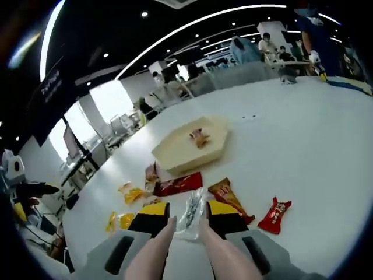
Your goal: Place the target food into the container with the food tongs after gripping and lifting it, then release it inside without dropping or visibly crushing the food.
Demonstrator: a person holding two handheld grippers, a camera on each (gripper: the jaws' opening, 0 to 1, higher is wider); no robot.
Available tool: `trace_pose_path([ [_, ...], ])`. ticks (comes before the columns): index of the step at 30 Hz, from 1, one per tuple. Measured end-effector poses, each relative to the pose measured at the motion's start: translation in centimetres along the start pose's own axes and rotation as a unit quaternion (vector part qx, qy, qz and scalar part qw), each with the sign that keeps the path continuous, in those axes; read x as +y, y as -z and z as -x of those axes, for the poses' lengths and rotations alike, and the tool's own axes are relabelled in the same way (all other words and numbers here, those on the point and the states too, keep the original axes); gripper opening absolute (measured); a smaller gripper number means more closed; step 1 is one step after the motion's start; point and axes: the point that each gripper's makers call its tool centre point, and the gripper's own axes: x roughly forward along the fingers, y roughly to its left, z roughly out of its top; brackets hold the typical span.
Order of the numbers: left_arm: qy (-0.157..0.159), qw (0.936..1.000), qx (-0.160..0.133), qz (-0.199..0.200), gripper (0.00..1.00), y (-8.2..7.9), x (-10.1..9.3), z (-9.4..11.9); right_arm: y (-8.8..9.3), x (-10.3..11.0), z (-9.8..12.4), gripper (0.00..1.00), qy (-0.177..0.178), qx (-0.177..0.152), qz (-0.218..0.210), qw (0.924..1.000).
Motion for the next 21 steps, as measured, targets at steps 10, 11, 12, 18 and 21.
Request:
trace_pose_path([
  [10, -0.009, 0.9999, -0.006, 0.007, 0.96, 0.4, 0.4, 0.8, -0.3, -2.0, -0.3, 0.25, 0.042, -0.013, -0.013, 0.9989],
  [11, -0.009, 0.9999, -0.006, 0.008, 0.96, 0.5, 0.5, 0.9, -0.2, -2.1, -0.3, 0.26, 0.044, -0.011, -0.013, 0.9989],
  [12, -0.011, 0.9999, -0.006, 0.011, 0.95, 0.6, 0.6, 1.0, 0.1, -2.4, -0.3, 0.26, 0.051, -0.006, -0.013, 0.9986],
  [18, -0.015, 0.9998, -0.003, 0.015, 0.95, 1.1, 0.7, 1.3, 0.8, -3.0, -0.7, 0.26, 0.057, 0.0, -0.035, 0.9978],
  [21, -0.014, 0.9998, -0.003, 0.016, 0.95, 1.1, 0.7, 1.3, 0.6, -2.0, -0.9, 0.26, 0.037, -0.007, -0.05, 0.9981],
])
